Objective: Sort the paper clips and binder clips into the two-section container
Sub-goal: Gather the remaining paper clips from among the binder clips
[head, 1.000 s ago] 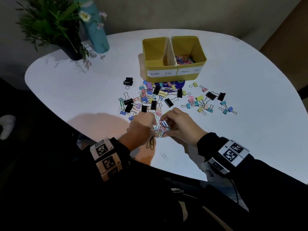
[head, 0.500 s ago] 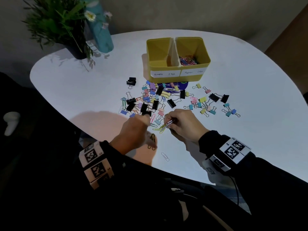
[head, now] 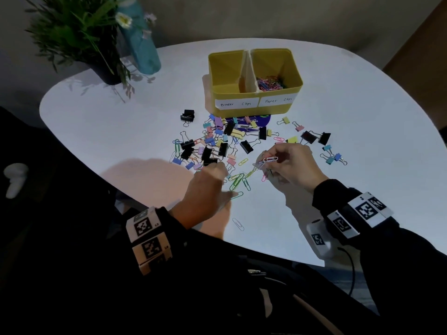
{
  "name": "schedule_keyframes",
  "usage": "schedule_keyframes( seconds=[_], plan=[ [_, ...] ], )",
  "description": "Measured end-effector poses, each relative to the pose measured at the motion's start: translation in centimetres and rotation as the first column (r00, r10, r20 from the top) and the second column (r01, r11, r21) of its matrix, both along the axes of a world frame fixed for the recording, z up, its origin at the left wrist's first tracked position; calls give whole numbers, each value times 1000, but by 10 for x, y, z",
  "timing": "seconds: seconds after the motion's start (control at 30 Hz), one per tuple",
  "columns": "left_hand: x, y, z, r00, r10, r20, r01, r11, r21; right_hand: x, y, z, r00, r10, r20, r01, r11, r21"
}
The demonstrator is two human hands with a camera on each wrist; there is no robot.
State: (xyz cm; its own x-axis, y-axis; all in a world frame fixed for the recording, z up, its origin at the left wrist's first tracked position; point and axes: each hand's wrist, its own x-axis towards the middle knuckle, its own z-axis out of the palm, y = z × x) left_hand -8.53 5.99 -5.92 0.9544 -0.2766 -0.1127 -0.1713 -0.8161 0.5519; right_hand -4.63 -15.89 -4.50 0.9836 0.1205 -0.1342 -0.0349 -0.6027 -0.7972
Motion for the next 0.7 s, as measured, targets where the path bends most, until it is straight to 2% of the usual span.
schedule_keyframes(
  seconds=[0.1, 0.23, 0.37, 0.47, 0.53, 0.7],
  plan=[
    [-1, -4, -1, 993, -69, -92, 78, 993, 94, -1, -5, -2, 1000, -21, -11, 22, 1000, 10],
    [3, -19, 6, 986, -142, -87, 154, 976, 156, -4, -6, 1, 999, -41, -1, 41, 999, 15],
    [7, -19, 11, 952, -274, -135, 299, 927, 228, -3, -8, 2, 999, -40, 32, 40, 999, -8],
    [5, -13, 16, 909, -356, -216, 394, 902, 174, -3, -11, -2, 996, -45, 77, 49, 998, -47],
    [5, -10, 15, 895, -400, -197, 432, 888, 160, -4, -13, -3, 995, -62, 80, 66, 997, -48],
    [13, -12, -3, 946, -311, -90, 314, 949, 18, -5, -11, -3, 994, -82, 72, 83, 996, -11]
  ],
)
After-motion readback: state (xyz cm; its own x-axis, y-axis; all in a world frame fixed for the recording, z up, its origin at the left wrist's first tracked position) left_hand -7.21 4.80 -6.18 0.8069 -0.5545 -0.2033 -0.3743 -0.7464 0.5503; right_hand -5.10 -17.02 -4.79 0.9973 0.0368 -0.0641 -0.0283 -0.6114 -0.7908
